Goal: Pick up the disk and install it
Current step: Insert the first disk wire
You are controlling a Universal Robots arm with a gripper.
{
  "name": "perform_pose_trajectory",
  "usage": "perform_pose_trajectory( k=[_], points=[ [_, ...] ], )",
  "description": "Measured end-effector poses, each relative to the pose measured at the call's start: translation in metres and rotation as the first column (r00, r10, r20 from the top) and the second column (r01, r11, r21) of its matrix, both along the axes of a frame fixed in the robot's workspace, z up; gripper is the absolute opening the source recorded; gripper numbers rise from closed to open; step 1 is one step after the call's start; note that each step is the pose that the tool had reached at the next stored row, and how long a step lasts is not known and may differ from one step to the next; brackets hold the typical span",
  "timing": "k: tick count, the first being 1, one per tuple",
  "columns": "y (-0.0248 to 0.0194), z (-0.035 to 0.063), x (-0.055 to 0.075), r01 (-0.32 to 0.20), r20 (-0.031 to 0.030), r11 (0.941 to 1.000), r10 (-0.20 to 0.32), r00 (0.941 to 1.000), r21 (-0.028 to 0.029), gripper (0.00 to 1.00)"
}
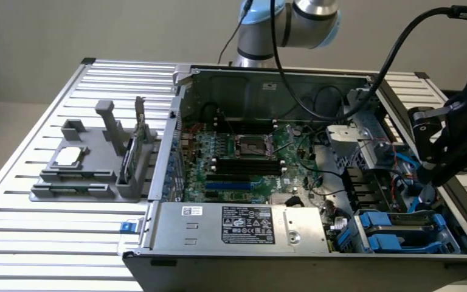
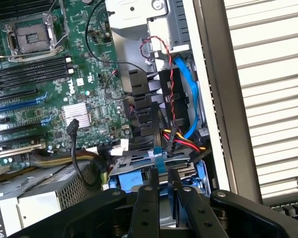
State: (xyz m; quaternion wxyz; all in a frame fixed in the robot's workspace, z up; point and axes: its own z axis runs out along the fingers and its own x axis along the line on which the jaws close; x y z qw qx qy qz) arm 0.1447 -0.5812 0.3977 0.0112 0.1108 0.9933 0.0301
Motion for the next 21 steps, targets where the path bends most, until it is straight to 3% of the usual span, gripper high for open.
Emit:
perform_pose_trajectory(
  k=[11, 21],
  points=[
    [-0.0001, -0.0012, 0.0098, 0.051, 0.0000, 0.9987, -0.051, 0.9987, 0.0055, 0.22],
    [0.0000, -0.0057, 0.0112, 0.153, -0.0001, 0.9882, -0.153, 0.9883, 0.0058, 0.22]
  ],
)
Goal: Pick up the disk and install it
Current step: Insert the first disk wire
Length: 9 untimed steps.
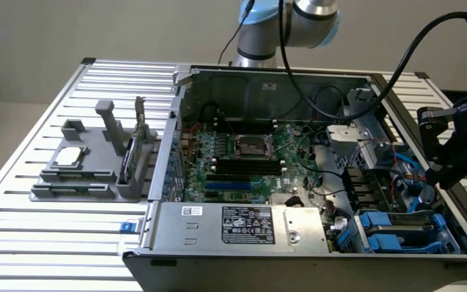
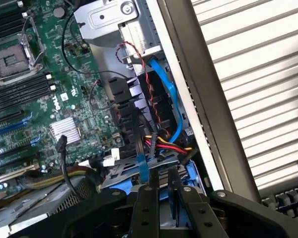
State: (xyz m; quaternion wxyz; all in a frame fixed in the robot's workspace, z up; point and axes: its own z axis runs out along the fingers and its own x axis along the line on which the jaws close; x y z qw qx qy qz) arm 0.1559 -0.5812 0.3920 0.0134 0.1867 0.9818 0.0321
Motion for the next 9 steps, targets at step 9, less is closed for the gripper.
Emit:
perform_pose_trajectory(
  k=[9],
  points=[
    [0.0000, -0.0026, 0.0037, 0.067, 0.0000, 0.9978, -0.067, 0.9978, -0.0001, 0.22]
  ],
)
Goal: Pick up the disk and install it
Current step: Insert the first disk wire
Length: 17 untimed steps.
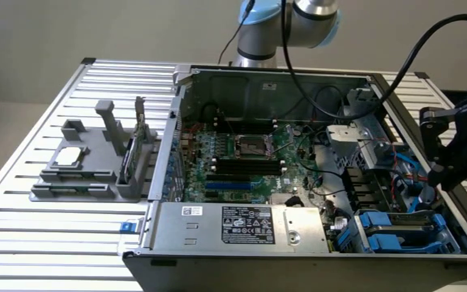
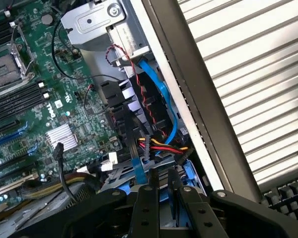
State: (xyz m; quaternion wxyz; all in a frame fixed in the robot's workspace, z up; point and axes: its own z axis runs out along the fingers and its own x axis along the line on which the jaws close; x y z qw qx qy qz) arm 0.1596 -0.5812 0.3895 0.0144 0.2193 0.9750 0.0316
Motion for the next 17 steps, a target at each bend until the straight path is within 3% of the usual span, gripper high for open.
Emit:
perform_pose_trajectory(
  k=[9, 17],
  points=[
    [0.0000, -0.0017, 0.0027, 0.069, 0.0000, 0.9976, -0.069, 0.9976, 0.0002, 0.22],
    [-0.0007, -0.0039, 0.0028, 0.164, 0.0000, 0.9865, -0.164, 0.9865, 0.0002, 0.22]
  ],
)
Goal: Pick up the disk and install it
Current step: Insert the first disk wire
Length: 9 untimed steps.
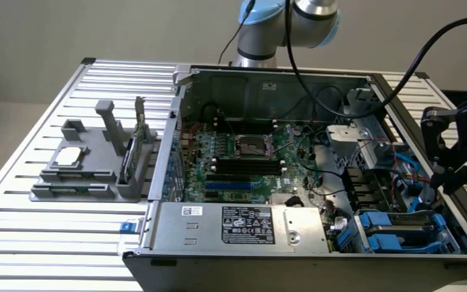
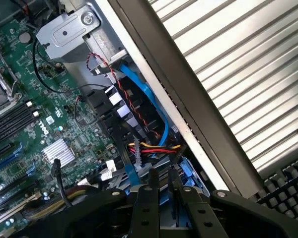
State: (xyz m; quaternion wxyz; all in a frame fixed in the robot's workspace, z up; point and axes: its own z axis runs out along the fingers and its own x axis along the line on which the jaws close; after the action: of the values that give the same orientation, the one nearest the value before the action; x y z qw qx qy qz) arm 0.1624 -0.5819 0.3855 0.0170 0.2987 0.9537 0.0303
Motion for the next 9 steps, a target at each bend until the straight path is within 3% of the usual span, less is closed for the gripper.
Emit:
perform_pose_trajectory(
  k=[9],
  points=[
    [-0.0008, -0.0030, 0.0000, 0.099, 0.0000, 0.9951, -0.099, 0.9951, 0.0000, 0.22]
  ],
)
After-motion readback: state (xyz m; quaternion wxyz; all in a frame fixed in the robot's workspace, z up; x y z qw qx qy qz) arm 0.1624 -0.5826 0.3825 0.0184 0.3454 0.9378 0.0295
